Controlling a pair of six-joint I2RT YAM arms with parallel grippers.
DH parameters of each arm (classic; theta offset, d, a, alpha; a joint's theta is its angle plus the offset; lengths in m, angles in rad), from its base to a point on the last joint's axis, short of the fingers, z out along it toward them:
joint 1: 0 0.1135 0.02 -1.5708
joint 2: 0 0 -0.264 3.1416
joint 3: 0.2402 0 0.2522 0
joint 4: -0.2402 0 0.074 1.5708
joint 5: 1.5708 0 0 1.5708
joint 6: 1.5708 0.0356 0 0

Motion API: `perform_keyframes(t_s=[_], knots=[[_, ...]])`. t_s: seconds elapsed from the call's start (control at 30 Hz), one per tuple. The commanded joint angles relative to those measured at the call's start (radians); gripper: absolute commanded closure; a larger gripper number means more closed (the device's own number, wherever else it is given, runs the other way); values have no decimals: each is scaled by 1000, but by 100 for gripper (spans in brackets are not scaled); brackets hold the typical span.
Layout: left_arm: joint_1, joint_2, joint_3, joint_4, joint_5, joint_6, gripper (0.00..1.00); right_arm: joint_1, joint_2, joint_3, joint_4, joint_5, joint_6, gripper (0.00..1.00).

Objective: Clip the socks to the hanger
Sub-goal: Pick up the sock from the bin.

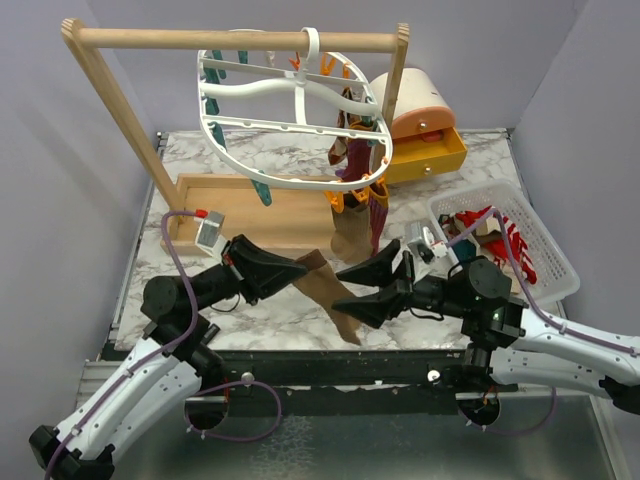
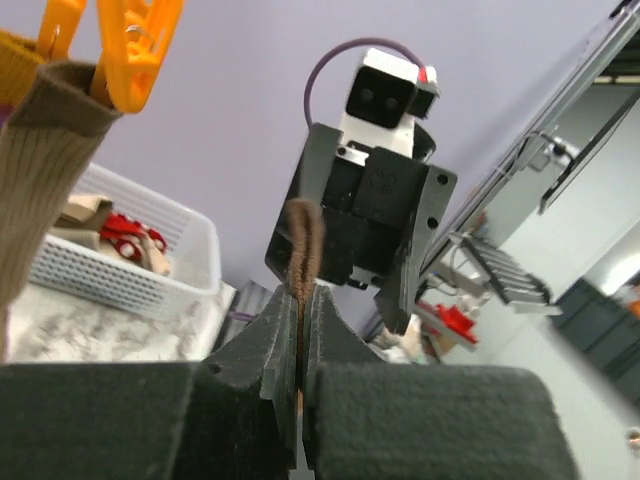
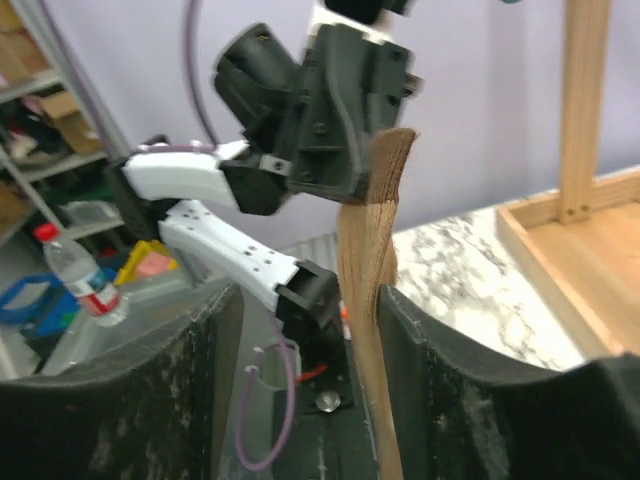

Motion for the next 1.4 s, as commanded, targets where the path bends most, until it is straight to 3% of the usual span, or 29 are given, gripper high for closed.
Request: perform_keyframes(t_s=[0.0,0.1,0.23,0.33,0.43,0.53,0.67,1.13,1.37], knots=[[1,-88,35,-95,-40,312,100,5,6,133,-264,138,27,33],[1,-88,120,-310,-59,591,100,6,-11,212,-420,223,40,29],[2,-39,189,-472,56,955,100,5,-37,285,-552,430,141,21],[1,-19,213,-553,94,1167,100,5,-38,353,-615,502,166,7],[1,-7,239,-631,111,1335,100,6,8,448,-666,425,97,7],[1,16,283,-730,131,1477,100,6,133,608,-832,316,37,7],[1,31,323,-786,110,1550,100,6,239,721,-943,378,26,10],[0,55,315,-708,44,1511,100,6,303,737,-841,644,97,23],[1,59,309,-688,34,1498,100,58,408,863,-939,776,97,25]])
